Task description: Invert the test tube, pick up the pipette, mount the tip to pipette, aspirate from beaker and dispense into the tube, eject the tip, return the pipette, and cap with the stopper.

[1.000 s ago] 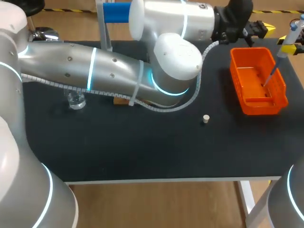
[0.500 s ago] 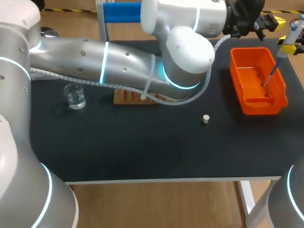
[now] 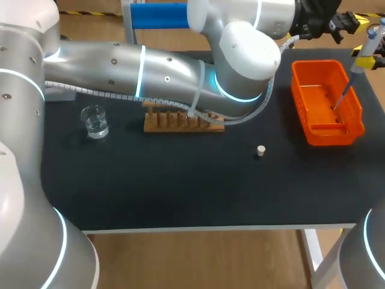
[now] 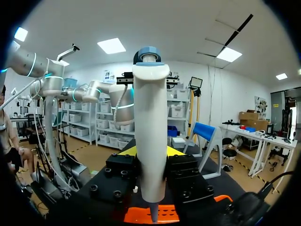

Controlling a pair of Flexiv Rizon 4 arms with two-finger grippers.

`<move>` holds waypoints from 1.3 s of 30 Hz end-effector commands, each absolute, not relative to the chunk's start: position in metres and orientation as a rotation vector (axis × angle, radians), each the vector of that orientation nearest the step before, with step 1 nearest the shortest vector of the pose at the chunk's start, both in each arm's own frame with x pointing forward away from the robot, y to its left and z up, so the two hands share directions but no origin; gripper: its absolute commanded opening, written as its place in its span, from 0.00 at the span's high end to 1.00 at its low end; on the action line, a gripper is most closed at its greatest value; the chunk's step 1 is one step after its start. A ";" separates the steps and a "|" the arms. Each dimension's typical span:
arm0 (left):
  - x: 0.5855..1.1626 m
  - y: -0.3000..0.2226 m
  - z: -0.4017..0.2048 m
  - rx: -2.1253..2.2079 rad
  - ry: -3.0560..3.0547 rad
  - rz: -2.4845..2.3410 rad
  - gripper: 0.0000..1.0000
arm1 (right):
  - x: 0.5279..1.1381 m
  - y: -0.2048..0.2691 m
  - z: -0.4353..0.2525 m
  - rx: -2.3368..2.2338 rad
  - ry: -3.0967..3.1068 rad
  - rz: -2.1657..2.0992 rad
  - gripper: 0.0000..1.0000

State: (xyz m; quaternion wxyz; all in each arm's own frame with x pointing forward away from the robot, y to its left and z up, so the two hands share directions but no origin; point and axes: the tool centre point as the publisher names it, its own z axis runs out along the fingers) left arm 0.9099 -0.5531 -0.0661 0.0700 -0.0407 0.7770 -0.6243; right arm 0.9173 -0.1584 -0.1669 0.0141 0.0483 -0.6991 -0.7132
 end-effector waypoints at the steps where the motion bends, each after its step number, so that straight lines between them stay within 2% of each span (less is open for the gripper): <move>1: 0.915 -0.564 -0.071 -0.092 2.156 -2.085 1.00 | 0.917 -0.159 -0.167 0.152 -2.179 -2.219 1.00; 39: 0.917 -0.581 -0.085 -0.085 2.170 -2.126 1.00 | 0.917 -0.159 -0.167 0.152 -2.179 -2.219 1.00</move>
